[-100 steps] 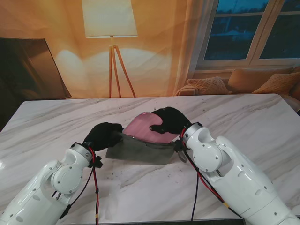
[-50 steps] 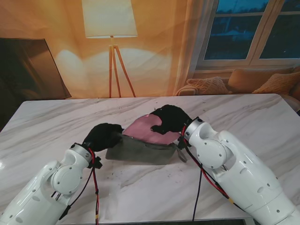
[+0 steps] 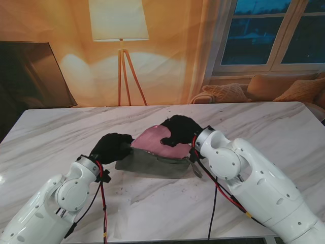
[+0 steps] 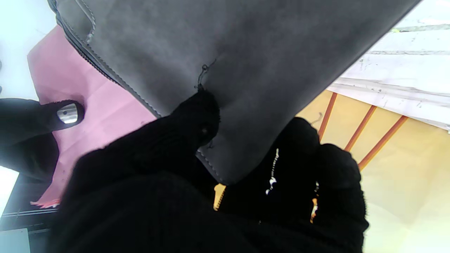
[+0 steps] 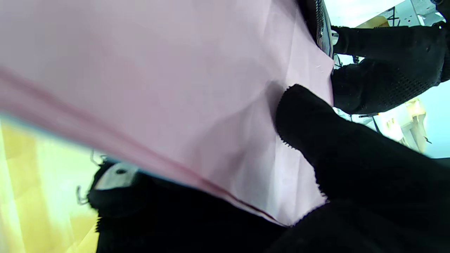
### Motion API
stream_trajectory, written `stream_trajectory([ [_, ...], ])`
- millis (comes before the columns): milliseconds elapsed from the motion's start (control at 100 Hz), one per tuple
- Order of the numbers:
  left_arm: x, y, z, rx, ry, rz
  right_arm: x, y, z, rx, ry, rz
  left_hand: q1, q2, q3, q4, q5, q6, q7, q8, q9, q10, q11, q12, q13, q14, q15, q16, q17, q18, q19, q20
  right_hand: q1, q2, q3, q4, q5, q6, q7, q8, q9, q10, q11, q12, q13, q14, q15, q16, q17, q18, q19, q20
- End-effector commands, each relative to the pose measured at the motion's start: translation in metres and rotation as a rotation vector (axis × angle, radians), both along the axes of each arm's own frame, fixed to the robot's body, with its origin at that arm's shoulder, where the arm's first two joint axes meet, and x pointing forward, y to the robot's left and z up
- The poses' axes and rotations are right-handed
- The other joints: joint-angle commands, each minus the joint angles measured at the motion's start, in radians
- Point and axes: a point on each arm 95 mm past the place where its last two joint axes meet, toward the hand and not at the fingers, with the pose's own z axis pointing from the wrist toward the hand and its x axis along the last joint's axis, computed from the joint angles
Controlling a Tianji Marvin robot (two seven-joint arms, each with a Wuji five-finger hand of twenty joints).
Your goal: Collect documents into a storage pouch
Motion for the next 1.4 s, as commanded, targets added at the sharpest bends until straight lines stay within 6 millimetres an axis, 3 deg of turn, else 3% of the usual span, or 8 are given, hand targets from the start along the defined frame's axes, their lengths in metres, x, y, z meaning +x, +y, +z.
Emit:
stream_trajectory([
  [0,-0.001,-0.002,0.002,0.003,-0.004,-0.009,0.001,0.003,-0.006,-0.014,0.031,0.000,-0.004,-0.017,-0.004,0.007,-0.059,0.019,-0.017,-0.001,-0.055,-0.035,-0.006,0.005,-0.036,0.014,-0.012,-0.018,-0.033,-0.087,-0.026,-0.024,0.007,0.032,0.049,0.013,0.053,-0.009,0.048,0.007,0.048,0.076,0.046,0.023,0.060,-0.080,0.066,0.018,0.034,-0.058,0.155,0.025],
  [210,-0.005,0.004,-0.002,0.054,0.018,-0.012,0.006,0.010,-0.012,-0.033,0.045,0.002,0.026,-0.061,0.038,0.005,-0.100,-0.003,0.023,0.058,-0.103,-0.046,-0.128,-0.072,-0.021,0.017,-0.100,-0.091,0.007,-0.072,-0.036,-0.078,-0.028,0.037,0.067,0.002,0.046,0.013,0.047,-0.002,0.097,0.085,0.132,0.077,0.101,-0.143,0.208,0.045,0.120,-0.074,0.228,0.031],
  [460,-0.007,0.012,-0.011,0.073,0.062,0.022,0.008,0.017,-0.012,-0.036,0.038,0.030,-0.015,-0.044,0.020,0.008,-0.080,0.015,0.035,0.046,-0.083,-0.024,-0.080,-0.106,0.009,0.038,-0.087,-0.114,0.027,-0.057,-0.013,-0.106,-0.081,0.030,0.083,0.004,0.033,0.025,0.036,-0.026,0.141,0.059,0.175,0.113,0.099,-0.188,0.285,0.084,0.167,-0.094,0.266,0.028],
  [650,-0.006,0.014,-0.016,0.053,0.092,0.050,0.002,0.017,-0.004,-0.023,0.018,0.051,-0.027,-0.022,-0.010,0.014,-0.045,0.047,0.037,0.024,-0.036,0.011,-0.017,-0.152,0.068,0.074,-0.047,-0.132,0.083,-0.021,0.020,-0.096,-0.248,0.055,0.049,0.014,0.055,0.041,-0.011,-0.031,0.158,0.026,0.196,0.118,0.101,-0.216,0.294,0.110,0.194,-0.118,0.283,0.005],
  [790,-0.007,0.013,-0.021,0.031,0.121,0.071,0.001,0.020,-0.002,-0.022,-0.002,0.062,0.072,-0.017,-0.008,-0.008,-0.042,0.060,0.014,0.009,0.073,0.029,-0.071,-0.235,0.160,0.103,-0.093,-0.219,0.180,0.019,0.049,-0.141,-0.186,0.055,0.015,-0.002,0.009,0.006,-0.014,-0.033,0.172,0.008,0.203,0.115,0.101,-0.233,0.304,0.125,0.223,-0.125,0.297,-0.011],
  [970,-0.008,0.006,-0.026,-0.026,0.149,0.087,0.001,0.021,0.001,-0.028,-0.023,0.069,0.193,0.015,-0.033,-0.018,-0.008,0.031,0.052,0.007,0.143,0.010,-0.124,-0.264,0.207,0.100,-0.110,-0.289,0.225,0.027,0.073,-0.227,-0.134,0.062,-0.012,0.005,0.009,-0.054,0.018,-0.058,0.195,0.016,0.208,0.112,0.102,-0.246,0.324,0.149,0.263,-0.123,0.320,-0.032],
  [1160,-0.007,-0.003,-0.027,-0.118,0.175,0.103,0.000,0.019,0.008,-0.033,-0.050,0.067,0.216,0.072,-0.045,-0.001,0.010,0.001,0.103,0.058,0.139,0.002,-0.103,-0.222,0.197,0.099,-0.094,-0.285,0.215,0.026,0.079,-0.246,-0.137,0.040,0.001,0.006,0.032,-0.068,0.029,-0.069,0.226,0.015,0.227,0.122,0.101,-0.265,0.342,0.182,0.310,-0.130,0.339,-0.045],
  [1390,-0.006,-0.011,-0.025,-0.219,0.209,0.126,-0.001,0.016,0.013,-0.034,-0.086,0.075,0.212,0.055,-0.026,-0.002,0.008,0.014,0.127,0.103,0.154,0.020,-0.065,-0.192,0.225,0.101,-0.057,-0.273,0.237,0.036,0.103,-0.239,-0.135,0.010,0.018,0.006,0.050,-0.087,0.032,-0.081,0.239,0.018,0.232,0.126,0.102,-0.265,0.344,0.208,0.326,-0.126,0.339,-0.037],
])
